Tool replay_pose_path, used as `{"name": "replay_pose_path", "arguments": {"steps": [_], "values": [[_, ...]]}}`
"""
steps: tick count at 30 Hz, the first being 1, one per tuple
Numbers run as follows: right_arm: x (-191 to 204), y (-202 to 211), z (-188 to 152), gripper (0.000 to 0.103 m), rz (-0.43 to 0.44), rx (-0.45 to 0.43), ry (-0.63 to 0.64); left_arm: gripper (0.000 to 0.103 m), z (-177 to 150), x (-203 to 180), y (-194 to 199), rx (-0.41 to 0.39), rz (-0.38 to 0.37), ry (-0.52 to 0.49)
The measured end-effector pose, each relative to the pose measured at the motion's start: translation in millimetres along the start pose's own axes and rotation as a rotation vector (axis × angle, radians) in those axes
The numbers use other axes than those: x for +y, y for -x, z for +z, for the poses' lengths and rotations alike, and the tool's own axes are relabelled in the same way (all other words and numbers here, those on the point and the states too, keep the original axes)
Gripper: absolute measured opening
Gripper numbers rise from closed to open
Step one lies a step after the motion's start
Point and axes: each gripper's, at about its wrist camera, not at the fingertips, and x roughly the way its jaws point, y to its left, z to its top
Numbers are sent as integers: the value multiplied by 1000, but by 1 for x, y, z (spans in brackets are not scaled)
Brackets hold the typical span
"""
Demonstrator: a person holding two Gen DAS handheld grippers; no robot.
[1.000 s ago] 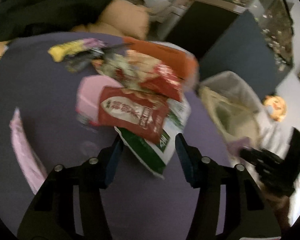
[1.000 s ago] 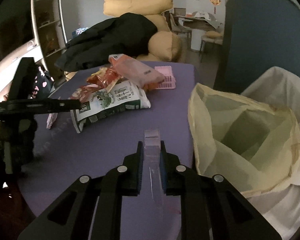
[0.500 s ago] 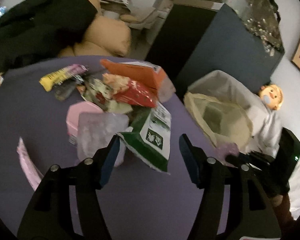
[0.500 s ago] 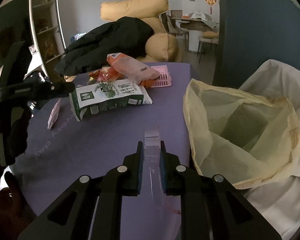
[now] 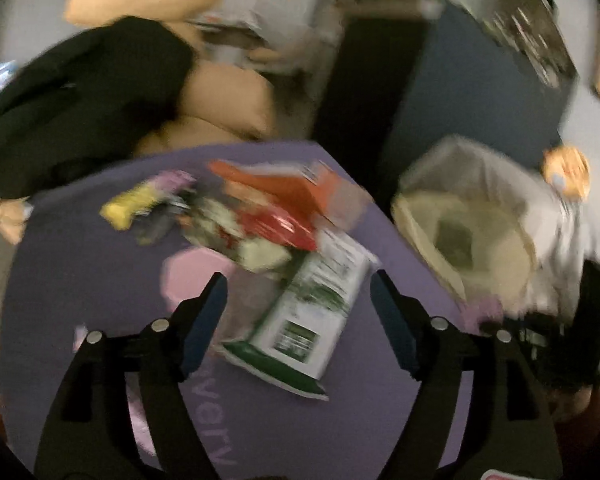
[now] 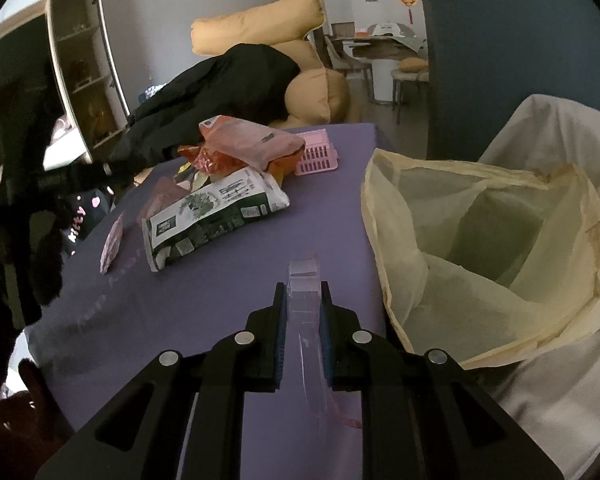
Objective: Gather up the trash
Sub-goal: 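Grasp and lift the white-green milk carton with the left tool while the right tool holds the spoon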
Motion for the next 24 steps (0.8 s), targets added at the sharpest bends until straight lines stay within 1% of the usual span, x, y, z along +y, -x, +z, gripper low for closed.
{"name": "replay_pose_path", "arguments": {"steps": [2,3,5,9,11,13,15,16,17,21,24], "values": [[0,1,0,16,-4,-1,-1,70,1,-11,-20,70,-29,-84],[0,2,0,16,-8,-2,-1,70,4,-15,-32,99,-19,-123],[-1,6,1,16,-16,-9,1,70,9,-18,-48,121,6,-163],[-8,10,-2,16,-23,-10,-21,70,17,-24,-77,197,10,-224],[-12,9,-3,16,-27,-8,-34,70,15,-25,-85,225,-8,-207],[-14,9,-5,16,-26,-6,-46,70,11,-26,-85,255,-77,-156],[-17,6,-5,16,-25,1,-55,70,6,-29,-81,280,-145,-136],[-18,5,-5,16,-25,4,-59,70,4,-31,-80,288,-166,-135],[-17,4,-4,16,-25,7,-62,70,1,-35,-78,290,-172,-144],[-15,2,-6,16,-24,9,-60,70,0,-45,-83,291,-132,-182],[-13,2,-5,16,-32,9,-49,70,4,-47,-97,311,-102,-165]]}}
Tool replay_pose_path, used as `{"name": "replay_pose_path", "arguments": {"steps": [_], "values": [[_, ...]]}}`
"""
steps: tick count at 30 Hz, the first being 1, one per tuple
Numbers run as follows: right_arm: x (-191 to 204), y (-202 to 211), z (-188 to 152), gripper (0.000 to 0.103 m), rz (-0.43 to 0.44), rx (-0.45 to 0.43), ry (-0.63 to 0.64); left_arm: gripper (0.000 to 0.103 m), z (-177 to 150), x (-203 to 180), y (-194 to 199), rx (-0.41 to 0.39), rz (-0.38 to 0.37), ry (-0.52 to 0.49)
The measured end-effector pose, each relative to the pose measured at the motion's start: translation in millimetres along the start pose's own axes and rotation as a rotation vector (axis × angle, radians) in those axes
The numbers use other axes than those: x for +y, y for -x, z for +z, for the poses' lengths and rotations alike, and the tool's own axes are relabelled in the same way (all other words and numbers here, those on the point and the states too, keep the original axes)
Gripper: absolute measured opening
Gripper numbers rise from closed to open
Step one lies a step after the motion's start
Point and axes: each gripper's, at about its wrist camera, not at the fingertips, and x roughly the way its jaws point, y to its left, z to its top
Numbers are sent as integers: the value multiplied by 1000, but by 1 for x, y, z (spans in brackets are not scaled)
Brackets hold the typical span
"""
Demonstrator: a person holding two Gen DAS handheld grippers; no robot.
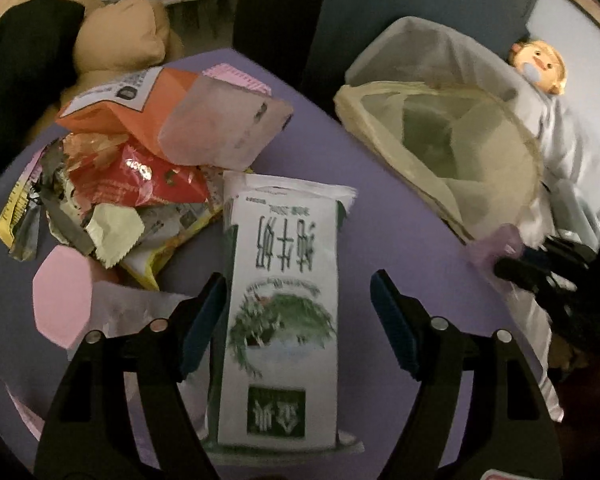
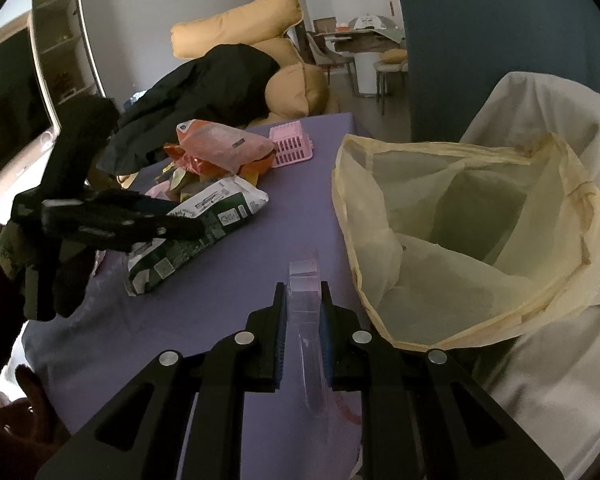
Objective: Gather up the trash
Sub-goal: 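Grasp and lift the white-green milk carton with the left tool while the right tool holds the spoon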
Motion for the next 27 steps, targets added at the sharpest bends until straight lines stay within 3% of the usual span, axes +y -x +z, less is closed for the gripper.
{"name": "replay_pose_path", "arguments": {"steps": [2,4,8,15,21,27], "values": [[-1,0,1,16,1,-2,-1,69,6,3,-9,13,10,32],[-1,2,1,16,1,-10,-3,56,8,7,-14,26,19,65],[1,6,2,16,-1,-19,3,56,2,10,-8,14,-6,103],[15,23,20,16,7,-70,55,54,-4,-7,61,-174,-72,122],[34,45,51,16,-5,-152,136,52,0,-20,121,-372,14,102],[45,65,77,16,-18,-217,182,52,2,-16,150,-457,35,151]]}}
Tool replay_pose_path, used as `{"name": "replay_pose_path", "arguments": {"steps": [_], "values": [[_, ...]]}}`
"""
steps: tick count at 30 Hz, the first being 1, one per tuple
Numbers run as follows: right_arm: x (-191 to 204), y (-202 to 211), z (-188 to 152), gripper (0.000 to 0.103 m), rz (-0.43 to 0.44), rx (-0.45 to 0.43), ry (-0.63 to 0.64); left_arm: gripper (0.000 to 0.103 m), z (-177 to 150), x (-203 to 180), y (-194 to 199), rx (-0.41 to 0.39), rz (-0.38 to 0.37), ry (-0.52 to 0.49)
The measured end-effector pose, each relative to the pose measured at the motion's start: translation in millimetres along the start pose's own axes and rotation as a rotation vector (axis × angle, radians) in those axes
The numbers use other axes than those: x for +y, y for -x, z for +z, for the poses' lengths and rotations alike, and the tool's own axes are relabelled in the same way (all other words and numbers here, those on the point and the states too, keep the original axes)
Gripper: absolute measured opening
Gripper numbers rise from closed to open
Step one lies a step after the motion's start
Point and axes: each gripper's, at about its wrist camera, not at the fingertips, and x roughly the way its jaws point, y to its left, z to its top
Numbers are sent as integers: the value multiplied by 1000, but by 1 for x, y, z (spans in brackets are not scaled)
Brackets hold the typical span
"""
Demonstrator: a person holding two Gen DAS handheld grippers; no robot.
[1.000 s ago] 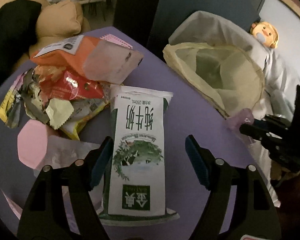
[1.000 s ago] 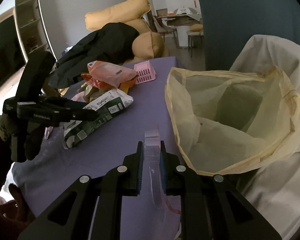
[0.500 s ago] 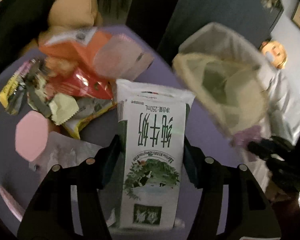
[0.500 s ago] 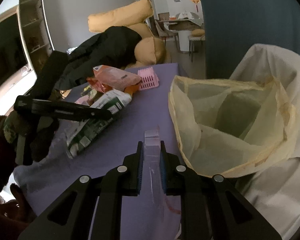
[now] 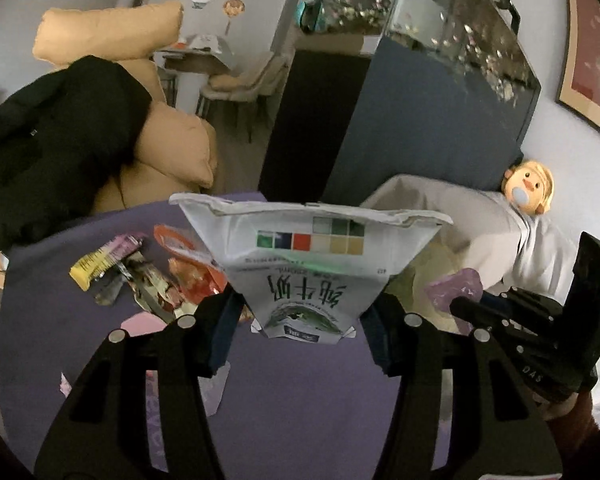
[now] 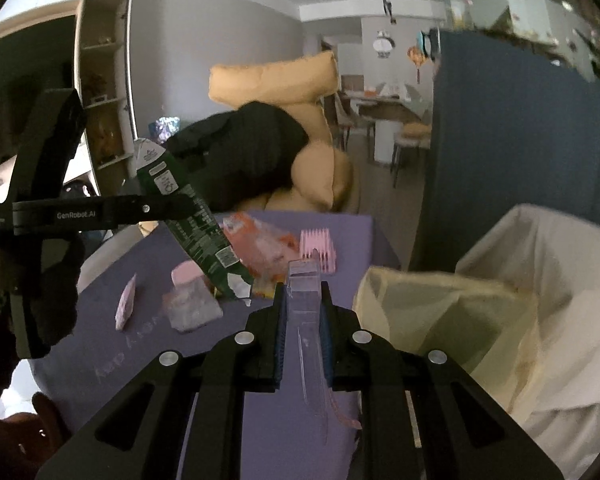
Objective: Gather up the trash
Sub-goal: 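Grasp and lift the white-green milk carton with the left tool while the right tool holds the spoon, then drop the milk carton into the yellow bag with the left tool while the right tool drops the spoon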
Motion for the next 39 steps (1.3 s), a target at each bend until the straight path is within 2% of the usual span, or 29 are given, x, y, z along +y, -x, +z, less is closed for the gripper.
{"name": "replay_pose_path", "arguments": {"steps": [4,10,16,20,28,39], "values": [[-1,12,19,16,-5,-41,22,52,5,-9,7,-28,23,-21],[-9,32,42,16,-29,-106,46,52,12,-25,20,-66,18,-61],[-41,51,53,16,-70,-153,19,52,21,-46,13,-65,9,-93],[-63,57,57,16,-83,-170,-5,52,27,-66,-5,-52,-6,-116],[-101,59,52,16,-134,-187,-21,52,38,-95,-58,-13,-97,-95],[-153,37,43,16,-200,-159,-68,52,30,-112,-146,132,-133,-85]]}}
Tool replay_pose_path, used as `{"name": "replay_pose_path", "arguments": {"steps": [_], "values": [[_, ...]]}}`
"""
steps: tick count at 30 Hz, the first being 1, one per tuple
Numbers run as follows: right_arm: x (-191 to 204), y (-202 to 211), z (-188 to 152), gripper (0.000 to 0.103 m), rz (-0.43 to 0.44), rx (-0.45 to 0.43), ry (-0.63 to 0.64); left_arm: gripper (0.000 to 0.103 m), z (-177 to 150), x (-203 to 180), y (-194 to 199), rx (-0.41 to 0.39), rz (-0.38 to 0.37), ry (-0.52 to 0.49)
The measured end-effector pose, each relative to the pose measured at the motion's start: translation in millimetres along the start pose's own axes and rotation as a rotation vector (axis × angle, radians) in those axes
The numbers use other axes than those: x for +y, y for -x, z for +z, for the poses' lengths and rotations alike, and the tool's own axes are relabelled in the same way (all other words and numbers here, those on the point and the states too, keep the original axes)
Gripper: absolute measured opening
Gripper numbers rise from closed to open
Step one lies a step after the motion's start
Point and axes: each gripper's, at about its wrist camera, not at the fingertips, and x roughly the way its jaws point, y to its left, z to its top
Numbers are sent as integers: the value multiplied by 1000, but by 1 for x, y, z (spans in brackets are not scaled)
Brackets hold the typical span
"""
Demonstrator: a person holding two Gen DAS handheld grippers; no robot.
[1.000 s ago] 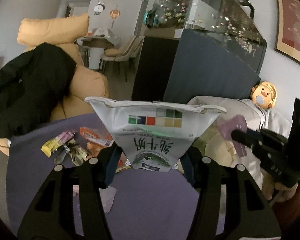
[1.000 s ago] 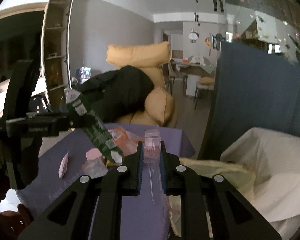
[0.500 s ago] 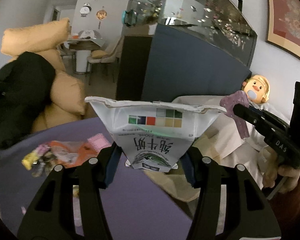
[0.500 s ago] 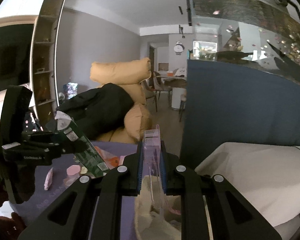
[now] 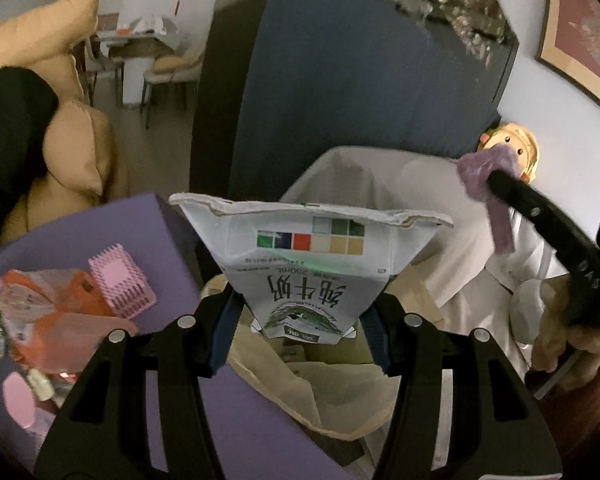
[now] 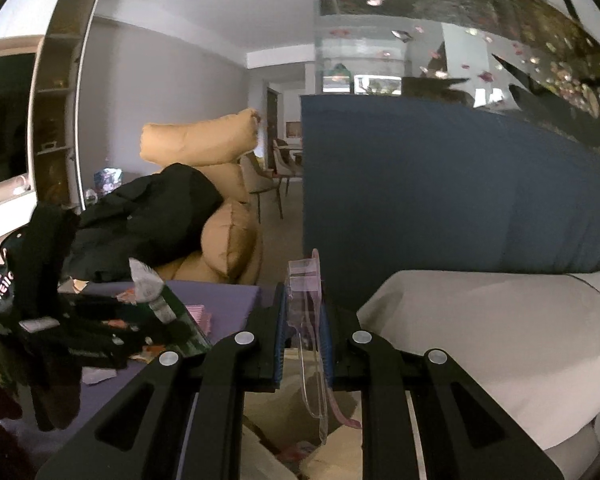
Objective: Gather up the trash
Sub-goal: 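Drop the milk carton into the yellow bag with the left tool while the right tool drops the spoon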
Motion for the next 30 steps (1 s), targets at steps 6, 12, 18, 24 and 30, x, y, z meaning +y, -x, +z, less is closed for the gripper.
{"name": "replay_pose_path", "arguments": {"steps": [6,12,18,24,30], "values": [[-9,-13,-6,16,-13,28,-17,52,1,4,-46,90,-41,46],[-14,-23,-15,16,-22,49,-37,70,-2,2,-64,127,-75,4],[-8,-36,-19,16,3,85,-47,74,-2,10,-36,54,-39,20],[12,-65,-37,16,53,156,-54,74,-13,26,-13,23,28,48],[20,-99,-51,16,80,256,-90,74,-29,39,1,16,38,70]]}}
